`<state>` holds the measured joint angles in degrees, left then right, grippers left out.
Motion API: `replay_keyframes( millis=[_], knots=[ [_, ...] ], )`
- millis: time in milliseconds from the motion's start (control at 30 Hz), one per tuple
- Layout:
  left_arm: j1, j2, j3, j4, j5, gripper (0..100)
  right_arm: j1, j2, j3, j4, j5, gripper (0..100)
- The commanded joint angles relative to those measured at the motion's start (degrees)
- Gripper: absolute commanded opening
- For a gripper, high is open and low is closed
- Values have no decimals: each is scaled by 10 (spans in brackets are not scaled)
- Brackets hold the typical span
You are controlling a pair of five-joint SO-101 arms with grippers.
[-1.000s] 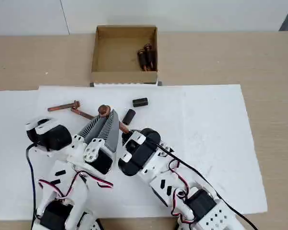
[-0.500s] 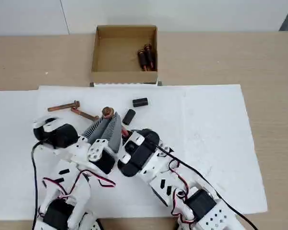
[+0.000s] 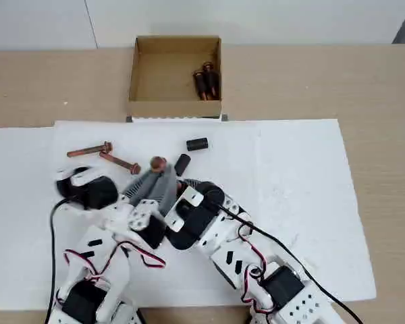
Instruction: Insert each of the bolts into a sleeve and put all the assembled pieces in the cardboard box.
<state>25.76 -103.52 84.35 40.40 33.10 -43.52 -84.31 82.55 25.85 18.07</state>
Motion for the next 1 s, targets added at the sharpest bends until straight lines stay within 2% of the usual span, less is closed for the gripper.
replay_keyframes(
  millis=[0, 133, 333, 500, 567, 800, 967],
  knots=[
    [36, -4, 0, 25, -1, 5, 7, -6, -37, -23, 3, 3],
    [55, -4, 0, 59, -2, 5, 29, -6, -40, -24, 3, 3],
    [54, -4, 0, 62, -21, 19, 35, -6, -40, -24, 2, 3],
    [48, -4, 1, 63, -43, 196, 35, -6, -40, -24, 2, 3],
    [34, -3, 1, 62, -45, 228, 35, -6, -39, -24, 2, 3],
    [-18, -4, -2, 63, -87, 228, 35, -6, -35, -24, 2, 3],
    [-25, -3, -16, 64, -98, 228, 36, -6, -27, -24, 2, 3]
  ],
)
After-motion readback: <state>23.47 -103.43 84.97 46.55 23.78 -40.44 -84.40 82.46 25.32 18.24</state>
